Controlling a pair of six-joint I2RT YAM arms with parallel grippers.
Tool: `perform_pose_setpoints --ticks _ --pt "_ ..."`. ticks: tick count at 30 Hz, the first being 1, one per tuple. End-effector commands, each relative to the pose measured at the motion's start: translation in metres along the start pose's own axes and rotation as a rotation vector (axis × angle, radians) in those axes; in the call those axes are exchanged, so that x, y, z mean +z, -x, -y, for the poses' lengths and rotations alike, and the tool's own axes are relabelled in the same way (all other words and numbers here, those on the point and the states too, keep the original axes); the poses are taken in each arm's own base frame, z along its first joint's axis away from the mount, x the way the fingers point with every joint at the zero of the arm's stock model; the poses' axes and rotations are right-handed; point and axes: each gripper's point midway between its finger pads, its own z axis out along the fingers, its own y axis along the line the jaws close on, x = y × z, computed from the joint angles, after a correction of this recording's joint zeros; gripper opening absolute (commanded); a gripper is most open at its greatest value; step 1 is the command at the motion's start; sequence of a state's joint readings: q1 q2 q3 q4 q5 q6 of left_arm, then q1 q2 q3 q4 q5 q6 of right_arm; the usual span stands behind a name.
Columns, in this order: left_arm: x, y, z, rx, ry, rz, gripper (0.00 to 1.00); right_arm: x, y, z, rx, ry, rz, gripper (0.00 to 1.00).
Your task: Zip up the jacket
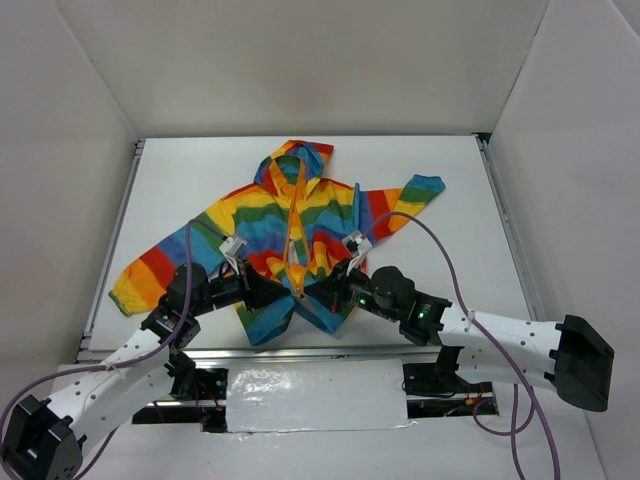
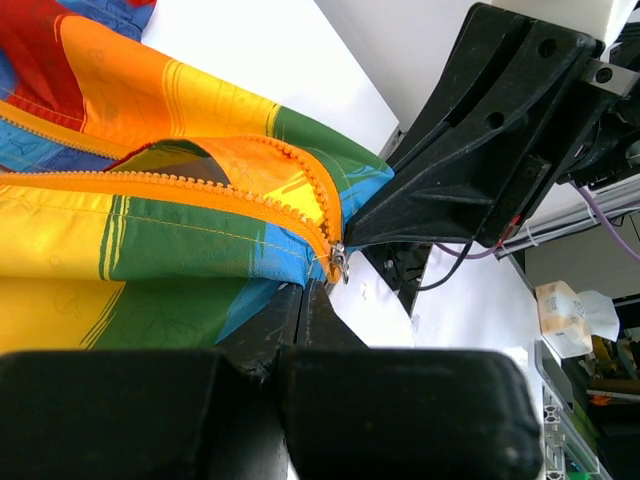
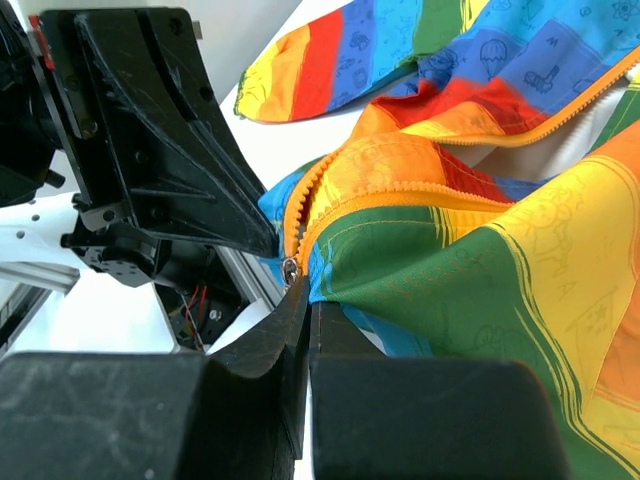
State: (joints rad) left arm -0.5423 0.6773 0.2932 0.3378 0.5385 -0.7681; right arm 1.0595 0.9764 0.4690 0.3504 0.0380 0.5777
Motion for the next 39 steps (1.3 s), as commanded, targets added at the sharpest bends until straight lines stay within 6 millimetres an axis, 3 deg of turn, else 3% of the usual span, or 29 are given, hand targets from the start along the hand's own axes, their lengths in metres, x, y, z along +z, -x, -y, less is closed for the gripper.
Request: perform_pose_setpoints --ticks 1,13,21,29,39 --pt "0.002 0.017 0.022 0.035 -0.084 0.041 0.0 0.004 0.03 -0.017 -0.014 0.03 0.075 0.0" --pt "0.001 0.01 0.021 0.036 -0.093 0.018 0.0 0.008 0.033 -0.018 -0.023 0.02 0.072 0.0" --pt "0.003 -0.009 0.004 0.035 -0.037 -0.063 0.0 0.003 0.033 -0.017 -0.067 0.025 0.058 0.0" --pt "0.004 -0.023 0.008 0.016 -0.108 -0.104 0.0 0.008 0.023 -0.018 -0.087 0.059 0.001 0.0" --pt "0.002 -0.039 0.005 0.009 -0.156 -0.135 0.0 0.017 0.003 0.003 -0.043 0.012 -0.077 0.0"
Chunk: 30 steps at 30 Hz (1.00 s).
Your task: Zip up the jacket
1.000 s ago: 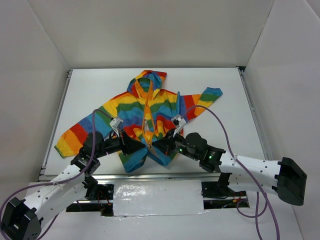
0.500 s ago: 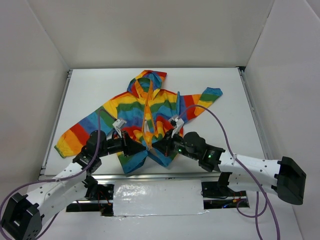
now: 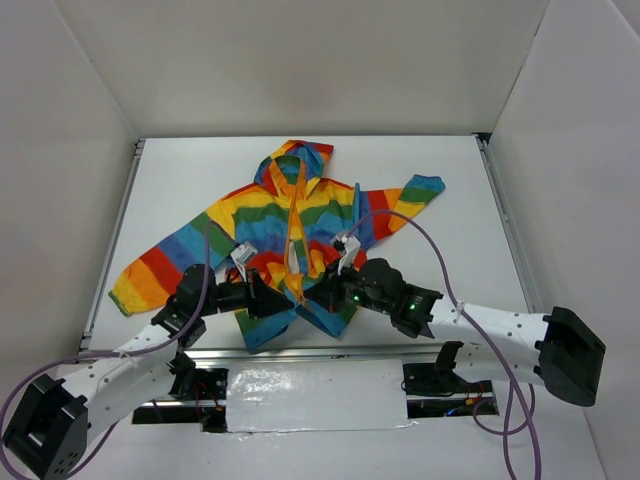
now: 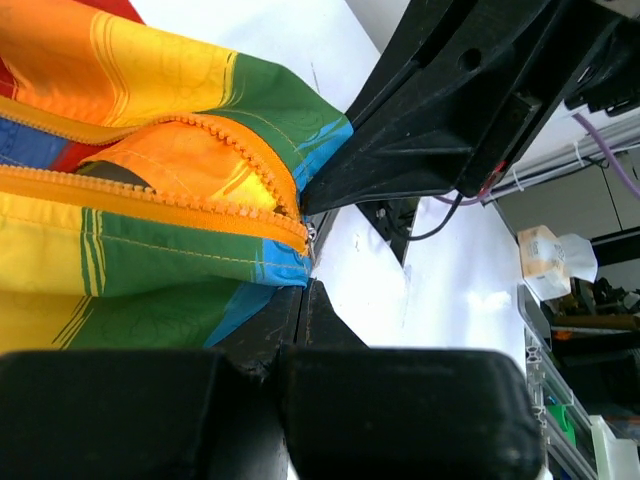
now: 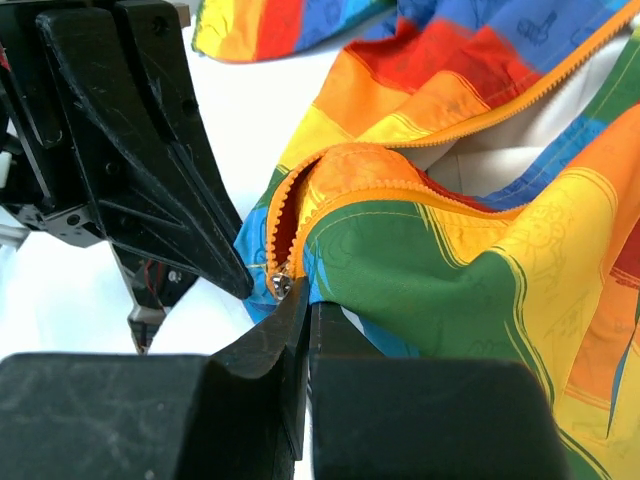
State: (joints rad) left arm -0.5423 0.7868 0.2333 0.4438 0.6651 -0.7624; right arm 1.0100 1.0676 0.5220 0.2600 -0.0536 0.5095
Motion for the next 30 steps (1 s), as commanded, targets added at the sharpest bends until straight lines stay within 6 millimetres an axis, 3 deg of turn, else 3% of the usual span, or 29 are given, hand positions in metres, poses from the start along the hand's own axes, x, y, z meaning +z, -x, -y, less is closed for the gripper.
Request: perform_pose_setpoints --ticks 1,13,19,30 --pt "0.001 -0.008 0.01 0.039 -0.088 -0.025 0.0 0.006 0.019 -0.012 0.016 0.042 0.043 0.0" --pt "0.006 -0.024 -0.027 -0.001 0.052 -0.057 0.0 0.016 0.0 0.001 0.049 0.005 -0.019 0.0" --pt "0.011 -0.031 -0.03 -0.011 0.026 -0.081 0.0 0.022 -0.009 0.002 0.064 0.016 -0.046 0.01" --pt "0.012 -0.032 -0.042 -0.023 0.086 -0.084 0.0 0.03 -0.024 0.011 0.092 -0.009 -0.096 0.21"
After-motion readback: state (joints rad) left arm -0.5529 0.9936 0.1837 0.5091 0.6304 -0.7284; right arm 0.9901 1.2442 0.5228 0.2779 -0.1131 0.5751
